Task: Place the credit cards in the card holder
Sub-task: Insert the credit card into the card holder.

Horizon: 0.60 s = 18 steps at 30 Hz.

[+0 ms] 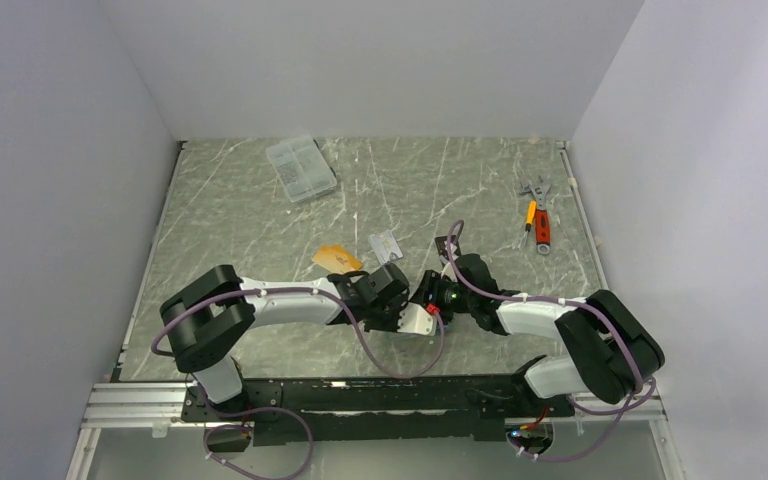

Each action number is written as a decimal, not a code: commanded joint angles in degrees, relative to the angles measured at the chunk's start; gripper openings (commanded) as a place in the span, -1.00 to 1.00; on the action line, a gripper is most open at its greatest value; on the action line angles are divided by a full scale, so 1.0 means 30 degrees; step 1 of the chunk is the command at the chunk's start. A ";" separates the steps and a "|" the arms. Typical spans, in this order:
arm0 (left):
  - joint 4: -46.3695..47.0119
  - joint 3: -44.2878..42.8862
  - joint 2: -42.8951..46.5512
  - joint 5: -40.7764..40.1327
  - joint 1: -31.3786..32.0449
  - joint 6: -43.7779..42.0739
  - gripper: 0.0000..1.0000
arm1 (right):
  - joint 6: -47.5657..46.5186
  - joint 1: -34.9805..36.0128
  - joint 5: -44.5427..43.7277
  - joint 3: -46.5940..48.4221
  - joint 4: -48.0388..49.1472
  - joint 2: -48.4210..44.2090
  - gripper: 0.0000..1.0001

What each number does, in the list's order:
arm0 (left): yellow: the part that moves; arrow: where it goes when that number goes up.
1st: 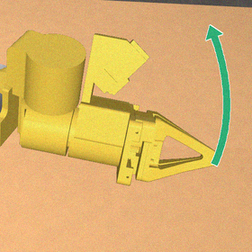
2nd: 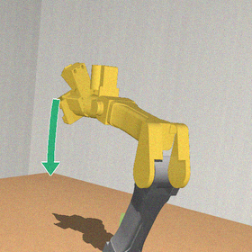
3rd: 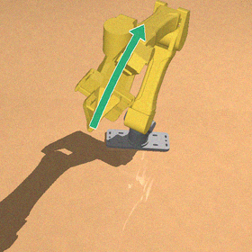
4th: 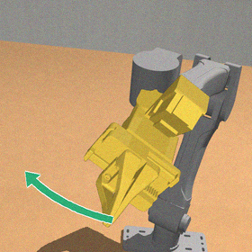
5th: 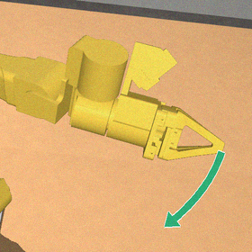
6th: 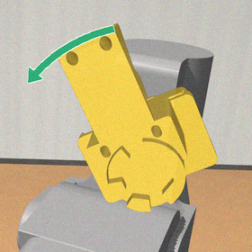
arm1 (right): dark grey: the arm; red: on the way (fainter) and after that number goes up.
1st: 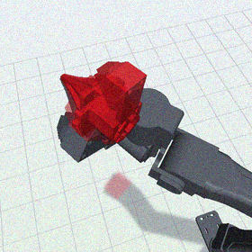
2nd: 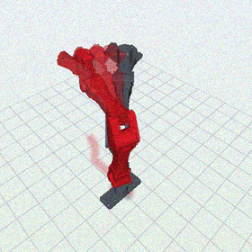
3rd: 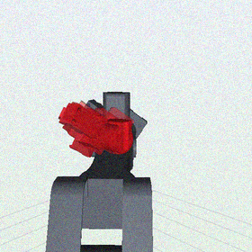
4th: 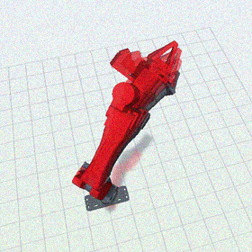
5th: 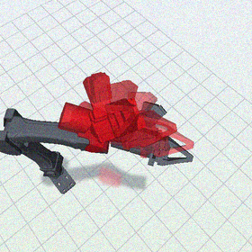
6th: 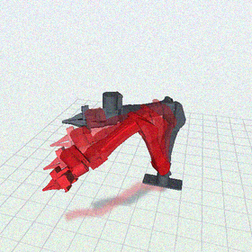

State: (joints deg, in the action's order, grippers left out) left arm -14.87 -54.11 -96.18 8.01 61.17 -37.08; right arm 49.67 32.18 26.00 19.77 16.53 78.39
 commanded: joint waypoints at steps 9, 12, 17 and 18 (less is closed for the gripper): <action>0.0778 0.1900 -0.0635 -0.2057 0.1084 -0.2606 -0.87 | -0.2352 -0.1104 -0.1672 0.0042 -0.5263 -0.1015 0.07; 0.0633 0.2034 -0.0642 -0.2194 0.1137 -0.2599 -0.88 | -0.2721 -0.1279 -0.1895 0.0216 -0.6154 -0.1235 0.08; 0.0578 0.1970 -0.0662 -0.2226 0.1174 -0.2579 -0.89 | -0.3281 -0.1588 -0.1863 0.0566 -0.7197 -0.1760 0.08; 0.0503 0.1932 -0.0664 -0.2241 0.1174 -0.2581 -0.89 | -0.3373 -0.1635 -0.1755 0.0600 -0.7319 -0.1898 0.07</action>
State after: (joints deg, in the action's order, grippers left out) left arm -7.27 -50.33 -96.14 1.87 64.60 -44.66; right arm 44.05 28.47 25.63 21.56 4.78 73.56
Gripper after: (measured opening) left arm 0.062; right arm 0.532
